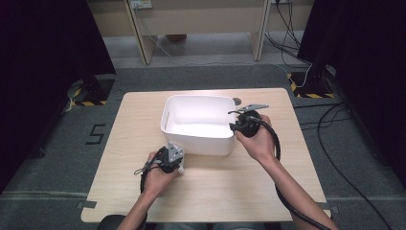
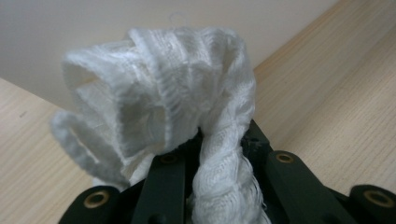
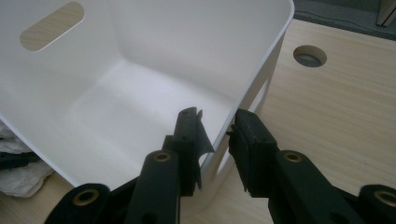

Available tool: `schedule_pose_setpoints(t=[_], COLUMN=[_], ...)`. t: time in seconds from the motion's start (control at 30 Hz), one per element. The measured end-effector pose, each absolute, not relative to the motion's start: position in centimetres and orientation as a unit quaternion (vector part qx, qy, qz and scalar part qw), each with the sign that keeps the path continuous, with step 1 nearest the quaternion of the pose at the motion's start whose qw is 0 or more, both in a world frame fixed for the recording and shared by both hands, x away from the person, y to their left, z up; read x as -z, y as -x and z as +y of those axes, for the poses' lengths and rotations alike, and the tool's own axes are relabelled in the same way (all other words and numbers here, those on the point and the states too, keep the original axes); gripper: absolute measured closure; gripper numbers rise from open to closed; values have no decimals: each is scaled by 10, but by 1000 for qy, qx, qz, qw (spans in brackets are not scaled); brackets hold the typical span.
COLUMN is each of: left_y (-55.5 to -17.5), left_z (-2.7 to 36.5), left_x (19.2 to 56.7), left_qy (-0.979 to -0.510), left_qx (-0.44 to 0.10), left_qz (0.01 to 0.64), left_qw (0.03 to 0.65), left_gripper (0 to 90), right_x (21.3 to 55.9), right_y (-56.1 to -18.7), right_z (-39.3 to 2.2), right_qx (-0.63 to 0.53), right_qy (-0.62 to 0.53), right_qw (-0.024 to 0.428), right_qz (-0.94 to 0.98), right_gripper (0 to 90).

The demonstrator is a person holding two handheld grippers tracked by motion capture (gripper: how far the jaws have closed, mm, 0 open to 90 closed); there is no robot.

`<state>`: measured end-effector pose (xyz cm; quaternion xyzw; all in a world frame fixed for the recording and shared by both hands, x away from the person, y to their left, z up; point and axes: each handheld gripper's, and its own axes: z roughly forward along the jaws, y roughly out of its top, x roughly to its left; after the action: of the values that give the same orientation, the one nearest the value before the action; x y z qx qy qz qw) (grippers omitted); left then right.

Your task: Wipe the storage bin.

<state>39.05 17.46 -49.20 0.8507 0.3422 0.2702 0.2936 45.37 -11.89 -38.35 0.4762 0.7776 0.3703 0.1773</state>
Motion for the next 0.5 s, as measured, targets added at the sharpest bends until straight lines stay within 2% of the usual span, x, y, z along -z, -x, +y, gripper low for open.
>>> schedule_pose_setpoints(t=[0.5], left_y=[-393], left_z=[173], left_x=[492], left_qy=[-854], left_qx=[-268], left_qz=[336], left_qw=[293], left_gripper=[752], right_x=[383], right_y=[-454], right_z=[-118], right_qx=[-369], right_qy=[-475], right_qw=[179], right_qz=[778], right_gripper=[717])
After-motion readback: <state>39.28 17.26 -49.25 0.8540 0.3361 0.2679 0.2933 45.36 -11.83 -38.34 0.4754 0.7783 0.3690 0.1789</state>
